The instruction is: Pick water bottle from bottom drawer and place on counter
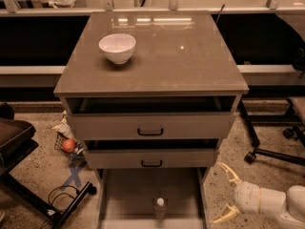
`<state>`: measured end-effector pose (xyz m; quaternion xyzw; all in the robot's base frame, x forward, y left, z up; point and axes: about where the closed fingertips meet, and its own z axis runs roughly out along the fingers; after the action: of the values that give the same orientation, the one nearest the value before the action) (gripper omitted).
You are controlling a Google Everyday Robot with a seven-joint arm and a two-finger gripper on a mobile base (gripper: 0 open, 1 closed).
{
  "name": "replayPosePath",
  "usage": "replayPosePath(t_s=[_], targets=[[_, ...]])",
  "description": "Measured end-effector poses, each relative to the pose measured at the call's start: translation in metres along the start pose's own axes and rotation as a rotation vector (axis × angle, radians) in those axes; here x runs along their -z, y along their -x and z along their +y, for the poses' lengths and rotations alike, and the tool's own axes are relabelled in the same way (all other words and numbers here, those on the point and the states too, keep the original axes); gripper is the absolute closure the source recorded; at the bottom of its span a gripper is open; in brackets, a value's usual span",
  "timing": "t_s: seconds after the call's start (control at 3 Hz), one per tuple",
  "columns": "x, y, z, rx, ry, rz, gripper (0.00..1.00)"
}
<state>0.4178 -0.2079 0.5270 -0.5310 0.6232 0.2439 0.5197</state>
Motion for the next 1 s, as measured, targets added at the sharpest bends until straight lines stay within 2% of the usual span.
replayPosePath(t_s=[0.33,0.67,1.0], targets=[[0.0,0.0,0.0,0.0,0.0,0.0,0.0],[-0.025,-0.028,0.004,-0.048,0.019,-0.001,0.0],[-0.056,-0.067,0.014,-0.101,0.036,-0.03,0.0]])
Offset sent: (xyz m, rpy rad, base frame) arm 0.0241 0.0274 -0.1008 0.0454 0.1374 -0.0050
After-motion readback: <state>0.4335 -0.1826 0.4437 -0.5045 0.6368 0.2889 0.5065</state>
